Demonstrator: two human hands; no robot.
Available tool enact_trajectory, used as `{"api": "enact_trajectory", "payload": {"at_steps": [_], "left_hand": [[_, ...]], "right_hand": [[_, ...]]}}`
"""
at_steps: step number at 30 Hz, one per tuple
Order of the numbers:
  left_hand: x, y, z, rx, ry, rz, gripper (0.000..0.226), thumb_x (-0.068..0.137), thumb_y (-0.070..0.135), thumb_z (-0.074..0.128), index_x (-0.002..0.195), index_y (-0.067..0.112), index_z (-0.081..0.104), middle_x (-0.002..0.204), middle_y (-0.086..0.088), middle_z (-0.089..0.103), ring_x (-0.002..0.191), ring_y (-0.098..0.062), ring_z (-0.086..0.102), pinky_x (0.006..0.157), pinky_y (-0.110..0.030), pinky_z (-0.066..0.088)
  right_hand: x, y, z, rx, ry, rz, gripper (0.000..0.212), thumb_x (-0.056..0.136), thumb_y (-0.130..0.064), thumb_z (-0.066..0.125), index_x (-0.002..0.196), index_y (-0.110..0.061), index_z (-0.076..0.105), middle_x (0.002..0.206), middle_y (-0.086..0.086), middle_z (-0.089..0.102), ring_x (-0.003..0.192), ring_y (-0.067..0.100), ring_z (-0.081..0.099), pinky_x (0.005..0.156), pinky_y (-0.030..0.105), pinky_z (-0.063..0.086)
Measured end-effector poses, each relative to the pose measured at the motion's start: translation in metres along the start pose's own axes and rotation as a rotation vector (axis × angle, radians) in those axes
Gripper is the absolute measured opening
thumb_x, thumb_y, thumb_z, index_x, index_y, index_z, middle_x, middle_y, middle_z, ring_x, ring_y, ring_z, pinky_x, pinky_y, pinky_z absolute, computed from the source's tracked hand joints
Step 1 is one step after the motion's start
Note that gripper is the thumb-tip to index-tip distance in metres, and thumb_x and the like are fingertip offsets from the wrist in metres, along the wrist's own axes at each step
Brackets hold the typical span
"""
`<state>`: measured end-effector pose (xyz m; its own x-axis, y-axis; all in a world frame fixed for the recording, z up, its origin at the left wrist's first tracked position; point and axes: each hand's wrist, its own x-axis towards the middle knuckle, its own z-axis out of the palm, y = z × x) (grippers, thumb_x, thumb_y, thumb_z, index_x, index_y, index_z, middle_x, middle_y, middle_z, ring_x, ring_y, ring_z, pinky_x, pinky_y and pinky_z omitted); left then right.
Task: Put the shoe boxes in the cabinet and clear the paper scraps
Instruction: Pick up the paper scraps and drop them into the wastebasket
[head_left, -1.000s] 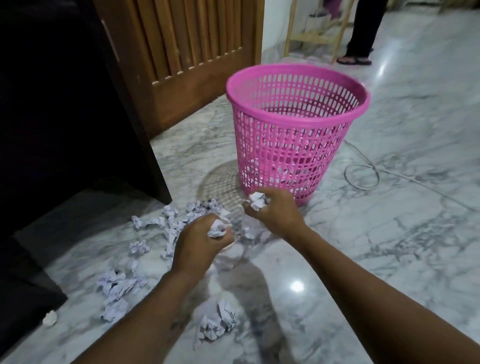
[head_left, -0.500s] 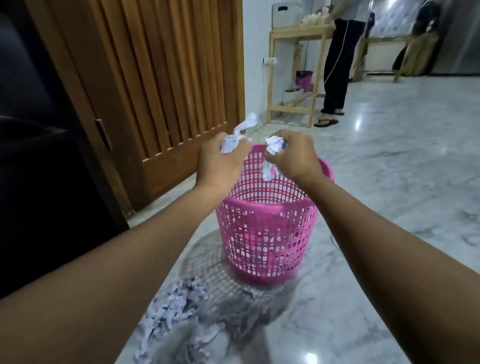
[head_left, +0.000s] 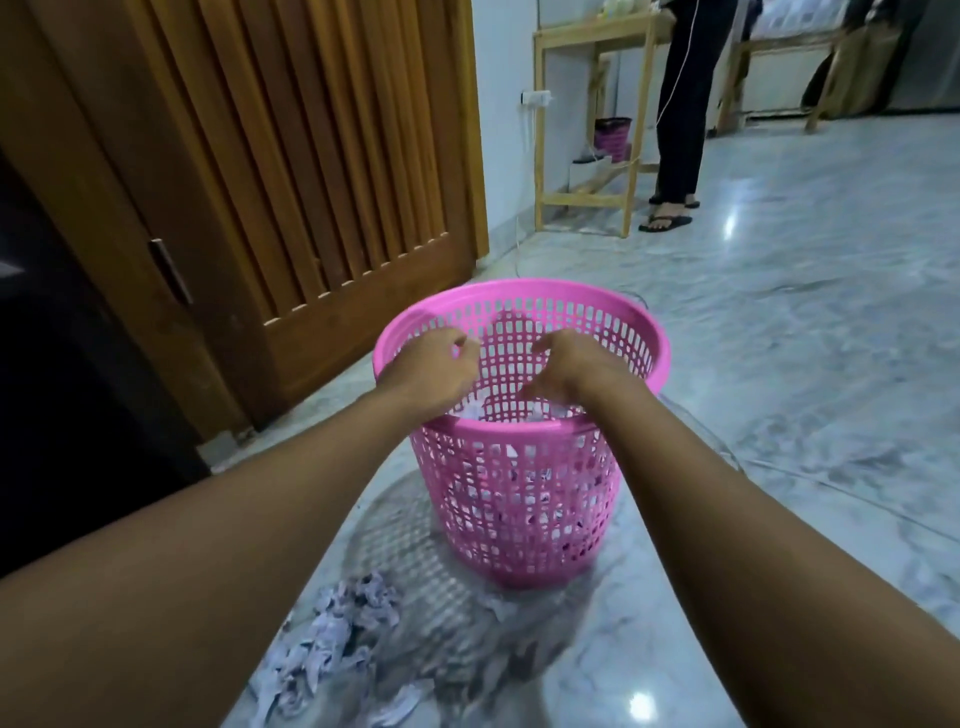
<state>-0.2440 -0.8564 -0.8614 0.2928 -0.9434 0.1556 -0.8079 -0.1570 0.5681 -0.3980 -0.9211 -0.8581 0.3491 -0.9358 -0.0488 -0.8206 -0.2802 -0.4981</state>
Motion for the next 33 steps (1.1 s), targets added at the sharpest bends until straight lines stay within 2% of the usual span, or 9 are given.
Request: {"api": "enact_trajectory", "payload": {"at_steps": [2, 6, 10, 12, 14, 16, 21, 28, 33], "left_hand": [[-0.015, -0.014, -0.002, 0.127, 0.111, 0.092, 0.046, 0.1, 0.042, 0.038, 0.067, 0.015, 0.055, 0.064, 0.0, 0.058, 0.068, -0.027, 0.061, 0.063, -0.034, 0.048], [-0.045, -0.041, -0.003, 0.144, 0.199, 0.19, 0.051, 0.096, 0.049, 0.036, 0.065, 0.017, 0.059, 0.067, 0.001, 0.062, 0.065, -0.02, 0.059, 0.069, -0.04, 0.054], [-0.075, -0.051, -0.004, 0.067, 0.177, 0.185, 0.044, 0.097, 0.047, 0.038, 0.115, 0.02, 0.068, 0.125, -0.002, 0.061, 0.117, -0.021, 0.054, 0.1, -0.045, 0.046], [-0.094, -0.053, -0.002, 0.048, 0.176, 0.137, 0.046, 0.098, 0.043, 0.045, 0.138, 0.022, 0.053, 0.153, -0.003, 0.041, 0.141, -0.019, 0.036, 0.114, -0.041, 0.033], [-0.12, -0.06, 0.005, -0.004, 0.164, 0.084, 0.05, 0.097, 0.044, 0.045, 0.143, 0.024, 0.047, 0.155, -0.003, 0.038, 0.143, -0.019, 0.033, 0.116, -0.04, 0.031], [-0.152, -0.077, 0.019, -0.068, 0.154, 0.015, 0.048, 0.098, 0.041, 0.047, 0.142, 0.023, 0.048, 0.151, -0.003, 0.042, 0.139, -0.019, 0.038, 0.112, -0.034, 0.033], [-0.247, -0.129, 0.056, -0.109, 0.058, -0.183, 0.044, 0.099, 0.034, 0.049, 0.141, 0.022, 0.048, 0.147, -0.003, 0.045, 0.131, -0.021, 0.046, 0.1, -0.026, 0.037], [-0.343, -0.176, 0.089, 0.18, 0.058, -0.273, 0.048, 0.094, 0.036, 0.055, 0.138, 0.018, 0.053, 0.141, -0.01, 0.051, 0.133, -0.03, 0.043, 0.106, -0.043, 0.039], [-0.388, -0.193, 0.096, 0.261, 0.096, -0.432, 0.057, 0.092, 0.044, 0.056, 0.144, 0.024, 0.043, 0.153, -0.015, 0.031, 0.144, -0.035, 0.019, 0.117, -0.049, 0.02]], "right_hand": [[-0.004, -0.003, 0.002, -0.014, 0.026, 0.0, 0.041, 0.083, -0.031, 0.075, 0.12, -0.017, 0.064, 0.108, 0.007, 0.069, 0.098, 0.027, 0.067, 0.097, 0.047, 0.05], [-0.025, -0.016, 0.003, 0.041, 0.194, -0.072, 0.025, 0.091, -0.041, 0.063, 0.103, -0.02, 0.071, 0.091, 0.0, 0.072, 0.083, 0.02, 0.069, 0.084, 0.036, 0.055], [-0.067, -0.028, 0.026, 0.061, 0.371, -0.164, 0.03, 0.092, -0.043, 0.055, 0.094, -0.02, 0.075, 0.089, -0.001, 0.074, 0.078, 0.021, 0.067, 0.075, 0.03, 0.049], [-0.096, -0.027, 0.05, 0.061, 0.507, -0.277, 0.029, 0.09, -0.038, 0.052, 0.096, -0.022, 0.075, 0.093, -0.001, 0.074, 0.087, 0.022, 0.067, 0.093, 0.036, 0.046], [-0.131, -0.019, 0.086, 0.043, 0.665, -0.38, 0.028, 0.086, -0.035, 0.055, 0.103, -0.023, 0.072, 0.109, -0.001, 0.069, 0.106, 0.021, 0.061, 0.11, 0.047, 0.032], [-0.17, -0.005, 0.132, 0.035, 0.734, -0.445, 0.031, 0.081, -0.033, 0.058, 0.107, -0.022, 0.071, 0.118, 0.002, 0.065, 0.111, 0.023, 0.056, 0.107, 0.049, 0.035], [-0.272, 0.057, 0.239, 0.068, 0.195, -0.673, 0.023, 0.086, -0.032, 0.059, 0.097, -0.016, 0.07, 0.093, 0.005, 0.063, 0.083, 0.027, 0.062, 0.06, 0.04, 0.053], [-0.344, 0.103, 0.275, -0.205, -0.4, -0.891, 0.065, 0.08, -0.078, 0.047, 0.118, -0.025, 0.054, 0.102, 0.002, 0.056, 0.081, 0.023, 0.057, 0.064, 0.033, 0.045], [-0.352, 0.113, 0.293, -0.215, -0.423, -0.99, 0.039, 0.089, -0.057, 0.053, 0.107, -0.024, 0.058, 0.095, 0.0, 0.057, 0.078, 0.022, 0.057, 0.057, 0.032, 0.045]]}}
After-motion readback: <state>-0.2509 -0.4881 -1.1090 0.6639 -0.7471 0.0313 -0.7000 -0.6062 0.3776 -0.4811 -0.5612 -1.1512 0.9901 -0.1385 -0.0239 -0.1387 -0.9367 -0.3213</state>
